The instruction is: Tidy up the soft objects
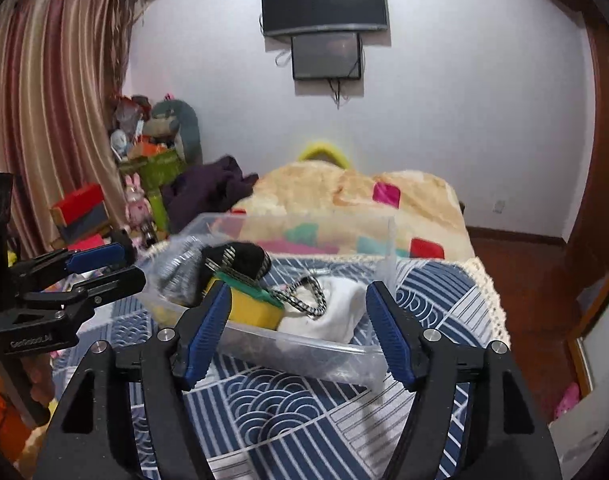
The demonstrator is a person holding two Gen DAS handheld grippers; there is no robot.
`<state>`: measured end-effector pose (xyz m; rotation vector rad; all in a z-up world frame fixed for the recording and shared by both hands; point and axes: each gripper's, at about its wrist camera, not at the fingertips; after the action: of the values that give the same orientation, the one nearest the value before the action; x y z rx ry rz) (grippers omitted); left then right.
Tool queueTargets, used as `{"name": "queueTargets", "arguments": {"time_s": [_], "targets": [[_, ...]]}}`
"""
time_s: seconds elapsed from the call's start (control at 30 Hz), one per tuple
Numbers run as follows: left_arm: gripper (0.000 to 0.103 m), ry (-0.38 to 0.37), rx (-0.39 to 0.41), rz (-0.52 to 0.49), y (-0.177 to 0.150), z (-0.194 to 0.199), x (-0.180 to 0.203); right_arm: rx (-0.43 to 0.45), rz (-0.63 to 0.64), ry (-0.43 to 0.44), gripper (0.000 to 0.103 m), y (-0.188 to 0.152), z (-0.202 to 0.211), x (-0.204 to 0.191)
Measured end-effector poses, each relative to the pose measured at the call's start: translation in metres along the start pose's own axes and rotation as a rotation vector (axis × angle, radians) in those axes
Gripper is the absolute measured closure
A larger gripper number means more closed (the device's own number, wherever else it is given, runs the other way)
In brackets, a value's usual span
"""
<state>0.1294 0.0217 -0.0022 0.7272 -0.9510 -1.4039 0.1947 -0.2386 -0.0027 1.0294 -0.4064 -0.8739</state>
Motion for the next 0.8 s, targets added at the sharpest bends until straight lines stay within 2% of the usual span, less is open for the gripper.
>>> {"name": "queueTargets", "arguments": {"time_s": [0.17, 0.3, 0.4, 0.57, 0.8], "targets": [[0.022, 0.01, 0.111, -0.014, 0.001, 0.037, 0.016, 0.079, 0.003, -0.01, 0.025, 0.001, 0.032, -0.009], [0.019, 0.002, 0.16, -0.001, -0.007, 0.056, 0.024, 0.149, 0.003, -0.022, 0.019, -0.006, 0.053, -0.02], [0.013, -0.004, 0.179, 0.016, -0.014, 0.065, 0.025, 0.176, 0.009, -0.042, 0.018, -0.011, 0.06, -0.024], [0.007, 0.014, 0.207, 0.032, -0.024, 0.072, 0.023, 0.218, 0.01, -0.053, 0.003, -0.021, 0.065, -0.028], [0.006, 0.044, 0.229, 0.016, -0.035, 0.072, 0.021, 0.235, 0.041, -0.068, 0.002, -0.031, 0.06, -0.036]]}}
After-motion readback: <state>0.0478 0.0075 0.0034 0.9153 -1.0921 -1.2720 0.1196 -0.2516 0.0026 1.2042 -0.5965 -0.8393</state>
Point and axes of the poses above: each gripper's, at about its wrist camera, not at the fingertips, and z roughly against the way its jaws point, x to its right, y to its top, and after that the axes turned 2 degrees about -x, right-handed
